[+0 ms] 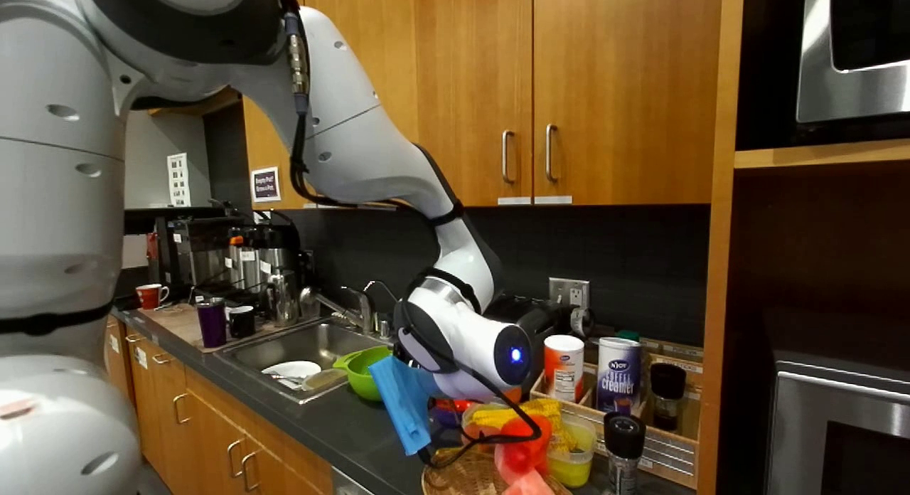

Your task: Remove the measuring cup from the green bowl and put the contents in the cup into the orange bowl.

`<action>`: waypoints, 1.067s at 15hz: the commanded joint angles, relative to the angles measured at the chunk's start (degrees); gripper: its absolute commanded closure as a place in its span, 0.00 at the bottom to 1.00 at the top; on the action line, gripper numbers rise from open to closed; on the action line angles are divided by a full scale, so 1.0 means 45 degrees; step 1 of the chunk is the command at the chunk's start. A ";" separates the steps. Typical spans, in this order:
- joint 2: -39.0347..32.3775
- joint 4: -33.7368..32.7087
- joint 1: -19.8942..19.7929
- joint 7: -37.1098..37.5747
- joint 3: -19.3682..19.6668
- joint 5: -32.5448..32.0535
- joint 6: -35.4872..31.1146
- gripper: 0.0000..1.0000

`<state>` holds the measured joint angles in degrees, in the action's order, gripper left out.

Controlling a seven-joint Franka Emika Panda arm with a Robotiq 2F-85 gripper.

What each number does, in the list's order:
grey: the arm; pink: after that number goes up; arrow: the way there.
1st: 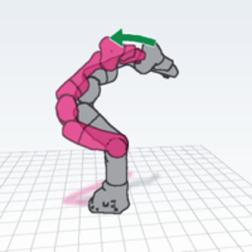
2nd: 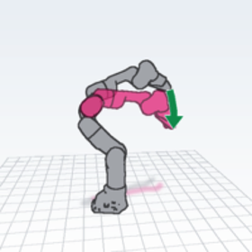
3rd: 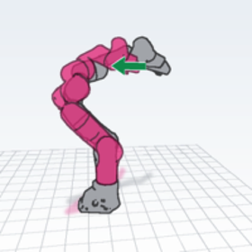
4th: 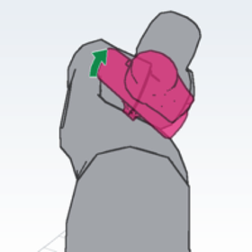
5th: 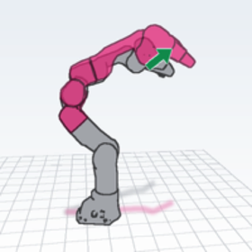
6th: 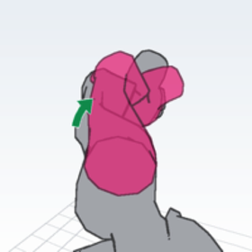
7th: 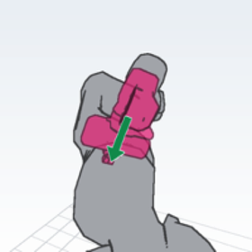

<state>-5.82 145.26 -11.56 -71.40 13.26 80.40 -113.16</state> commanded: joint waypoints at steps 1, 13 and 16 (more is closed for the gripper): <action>0.0039 0.0016 0.0055 -0.0195 -0.0119 0.0359 -0.0762 0.99; -0.0484 -0.1163 0.0171 0.0255 -0.0249 0.0451 -0.1780 0.99; -0.0483 -0.1264 0.0279 0.0463 -0.0357 0.0339 -0.2623 0.99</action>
<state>-8.02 140.30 -11.24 -70.94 12.36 81.29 -121.18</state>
